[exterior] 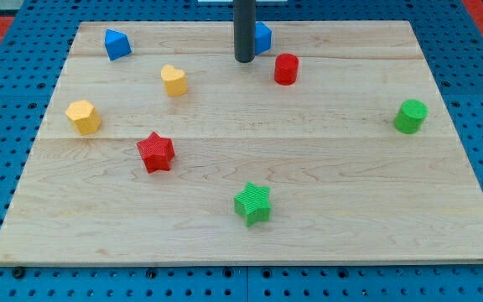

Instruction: Move your arm in between the green blocks

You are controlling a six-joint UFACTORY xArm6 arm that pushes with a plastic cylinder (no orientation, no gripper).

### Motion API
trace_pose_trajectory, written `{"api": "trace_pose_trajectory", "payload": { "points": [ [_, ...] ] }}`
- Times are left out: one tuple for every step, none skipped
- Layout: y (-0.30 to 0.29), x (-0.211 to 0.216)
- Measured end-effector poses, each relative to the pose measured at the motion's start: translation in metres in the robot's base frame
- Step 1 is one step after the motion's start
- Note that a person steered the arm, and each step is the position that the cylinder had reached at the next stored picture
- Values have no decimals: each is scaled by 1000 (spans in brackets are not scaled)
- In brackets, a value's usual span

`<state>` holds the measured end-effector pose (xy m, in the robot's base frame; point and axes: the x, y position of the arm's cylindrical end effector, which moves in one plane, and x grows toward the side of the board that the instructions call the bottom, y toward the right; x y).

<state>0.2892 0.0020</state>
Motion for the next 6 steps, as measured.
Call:
{"api": "trace_pose_trajectory", "payload": {
  "points": [
    [6, 40],
    [27, 73],
    [54, 97],
    [84, 111],
    [85, 113],
    [100, 113]
  ]
}}
